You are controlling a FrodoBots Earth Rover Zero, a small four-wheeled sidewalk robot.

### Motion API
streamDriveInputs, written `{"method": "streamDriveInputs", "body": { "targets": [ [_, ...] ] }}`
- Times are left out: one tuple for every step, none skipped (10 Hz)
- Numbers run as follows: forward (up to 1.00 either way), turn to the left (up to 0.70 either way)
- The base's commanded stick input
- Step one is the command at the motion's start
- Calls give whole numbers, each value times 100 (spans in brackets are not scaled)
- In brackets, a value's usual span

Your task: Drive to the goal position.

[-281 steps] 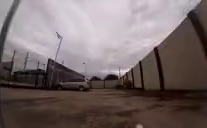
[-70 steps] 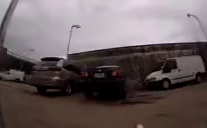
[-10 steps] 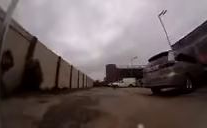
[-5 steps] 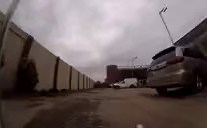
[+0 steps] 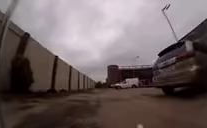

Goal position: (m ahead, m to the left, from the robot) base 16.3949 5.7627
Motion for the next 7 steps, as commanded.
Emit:
{"method": "streamDriveInputs", "body": {
  "targets": [
    [100, 0],
    [100, 0],
    [100, 0],
    [100, 0],
    [100, 0],
    [100, 0],
    [100, 0]
  ]
}}
